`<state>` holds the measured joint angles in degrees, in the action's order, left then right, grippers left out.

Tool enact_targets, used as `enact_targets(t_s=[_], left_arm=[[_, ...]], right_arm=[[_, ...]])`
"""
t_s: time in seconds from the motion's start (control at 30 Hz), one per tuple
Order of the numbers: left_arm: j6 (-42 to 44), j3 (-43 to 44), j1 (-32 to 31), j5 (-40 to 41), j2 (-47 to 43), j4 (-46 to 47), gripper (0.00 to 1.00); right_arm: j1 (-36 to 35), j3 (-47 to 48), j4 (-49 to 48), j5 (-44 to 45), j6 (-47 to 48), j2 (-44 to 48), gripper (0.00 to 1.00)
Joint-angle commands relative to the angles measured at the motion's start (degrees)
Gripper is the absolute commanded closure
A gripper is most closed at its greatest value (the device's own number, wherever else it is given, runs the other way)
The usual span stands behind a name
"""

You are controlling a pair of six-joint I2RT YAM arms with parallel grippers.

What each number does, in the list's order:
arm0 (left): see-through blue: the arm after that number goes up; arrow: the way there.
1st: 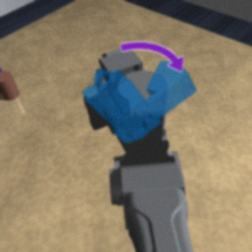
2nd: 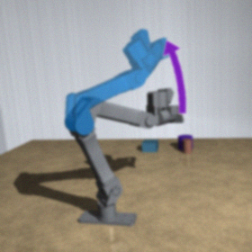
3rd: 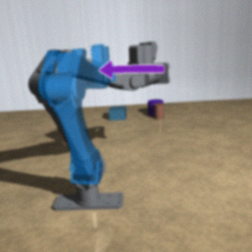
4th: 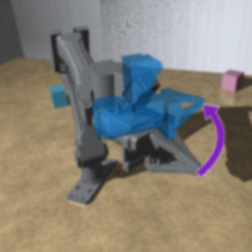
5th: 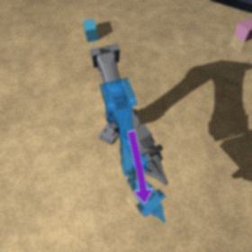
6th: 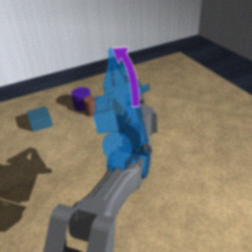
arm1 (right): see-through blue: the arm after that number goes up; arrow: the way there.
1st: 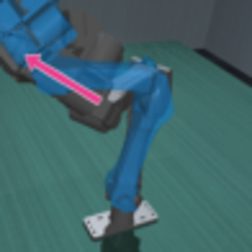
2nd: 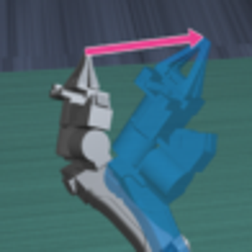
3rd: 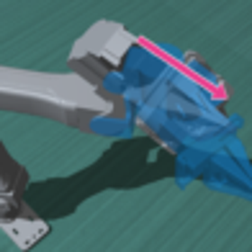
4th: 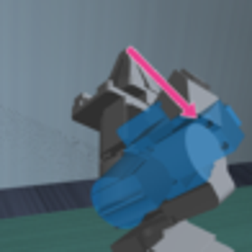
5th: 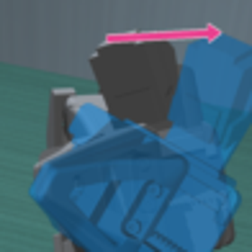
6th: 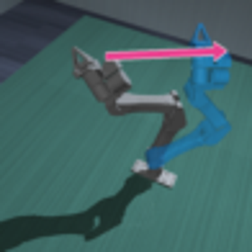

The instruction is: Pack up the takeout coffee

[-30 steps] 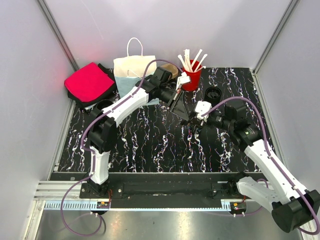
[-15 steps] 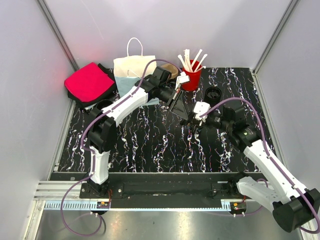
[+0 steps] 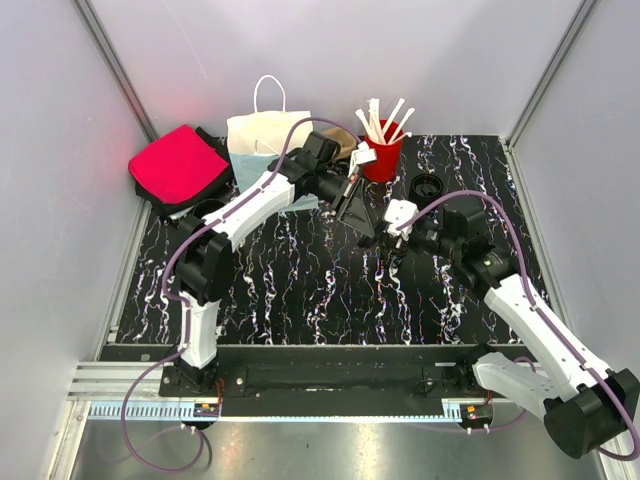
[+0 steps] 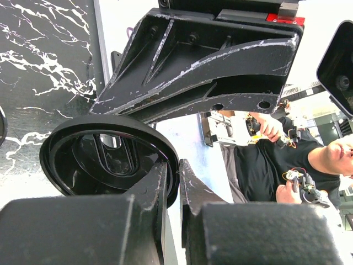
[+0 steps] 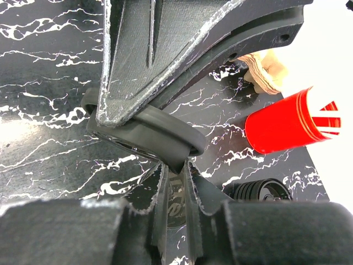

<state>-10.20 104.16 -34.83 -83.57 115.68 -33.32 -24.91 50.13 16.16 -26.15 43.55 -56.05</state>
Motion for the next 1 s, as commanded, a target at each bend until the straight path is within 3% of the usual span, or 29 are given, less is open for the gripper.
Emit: enact_targets(t_s=[0.0, 0.13, 0.23, 0.27, 0.4, 0.8, 0.97], left_arm=[[0.7, 3.2, -0.1, -12.8, -0.1, 2.0, 0.98], [0.7, 3.2, 0.0, -12.8, 0.2, 1.8, 0.94], [0.7, 3.6, 0.3, -12.8, 0.6, 1.9, 0.75], [0.6, 3.5, 0.4, -12.8, 0.6, 1.9, 0.64], [0.5, 3.6, 0.8, -12.7, 1.4, 1.9, 0.54], [0.4, 2.7, 1.9, -9.8, 2.1, 1.9, 0.5], [0.2, 2.6, 2.0, -8.2, 2.1, 2.1, 0.55]], right_arm=[[-1.3, 2.9, -2.7, -1.8, -1.7, -0.8, 0.88], [-1.5, 2.9, -2.8, -1.9, -1.9, -1.0, 1.0], [-1.7, 3.0, -2.3, -1.9, -1.8, -0.9, 1.0], [-1.6, 3.1, -2.1, -1.8, -1.8, -0.8, 1.0], [-1.6, 4.0, -0.4, -1.4, -1.5, -0.8, 1.0], [-1.7, 7.0, 3.5, -2.0, -1.5, -1.9, 1.0], [-1.7, 7.9, 5.1, -1.5, -0.6, -2.4, 1.0]])
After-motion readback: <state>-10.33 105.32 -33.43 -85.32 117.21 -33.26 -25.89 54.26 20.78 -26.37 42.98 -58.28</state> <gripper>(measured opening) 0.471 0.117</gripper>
